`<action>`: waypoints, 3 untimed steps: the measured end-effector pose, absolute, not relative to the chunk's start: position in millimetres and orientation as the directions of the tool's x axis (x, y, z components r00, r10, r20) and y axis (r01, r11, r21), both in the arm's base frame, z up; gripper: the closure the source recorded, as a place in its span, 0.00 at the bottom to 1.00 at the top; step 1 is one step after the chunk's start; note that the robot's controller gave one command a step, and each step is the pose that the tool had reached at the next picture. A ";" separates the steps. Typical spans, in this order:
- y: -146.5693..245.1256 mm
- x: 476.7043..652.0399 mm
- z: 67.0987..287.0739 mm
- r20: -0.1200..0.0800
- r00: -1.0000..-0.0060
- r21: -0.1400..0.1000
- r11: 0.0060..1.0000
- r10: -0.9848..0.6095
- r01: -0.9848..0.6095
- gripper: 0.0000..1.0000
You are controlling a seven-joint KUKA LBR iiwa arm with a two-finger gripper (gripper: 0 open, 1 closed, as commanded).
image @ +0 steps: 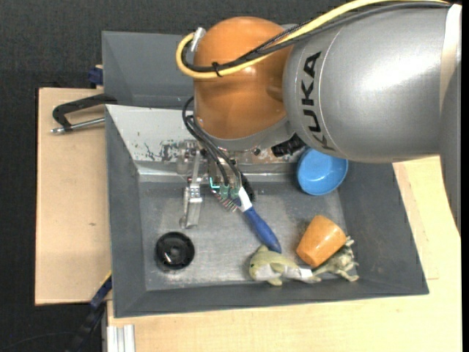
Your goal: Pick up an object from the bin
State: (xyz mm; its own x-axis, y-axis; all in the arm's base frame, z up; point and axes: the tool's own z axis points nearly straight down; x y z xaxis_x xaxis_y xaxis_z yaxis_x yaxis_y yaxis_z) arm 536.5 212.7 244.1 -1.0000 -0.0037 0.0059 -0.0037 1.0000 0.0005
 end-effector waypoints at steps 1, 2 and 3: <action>217.3 508.6 143.2 0.006 -0.975 0.000 0.975 -0.223 -0.223 0.00; 215.8 516.1 70.7 0.002 -0.640 0.002 0.640 -0.769 -0.769 0.00; 217.3 517.8 74.0 -0.004 -0.640 0.001 0.640 -0.768 -0.768 1.00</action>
Offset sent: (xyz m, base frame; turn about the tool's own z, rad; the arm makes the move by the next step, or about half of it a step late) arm -0.0267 0.0042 -0.0986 -0.2193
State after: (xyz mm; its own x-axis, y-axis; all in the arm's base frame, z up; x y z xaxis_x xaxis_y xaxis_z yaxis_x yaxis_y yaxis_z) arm 517.8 217.3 74.0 -0.6405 -0.7680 -0.0042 -0.7680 0.6405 0.0006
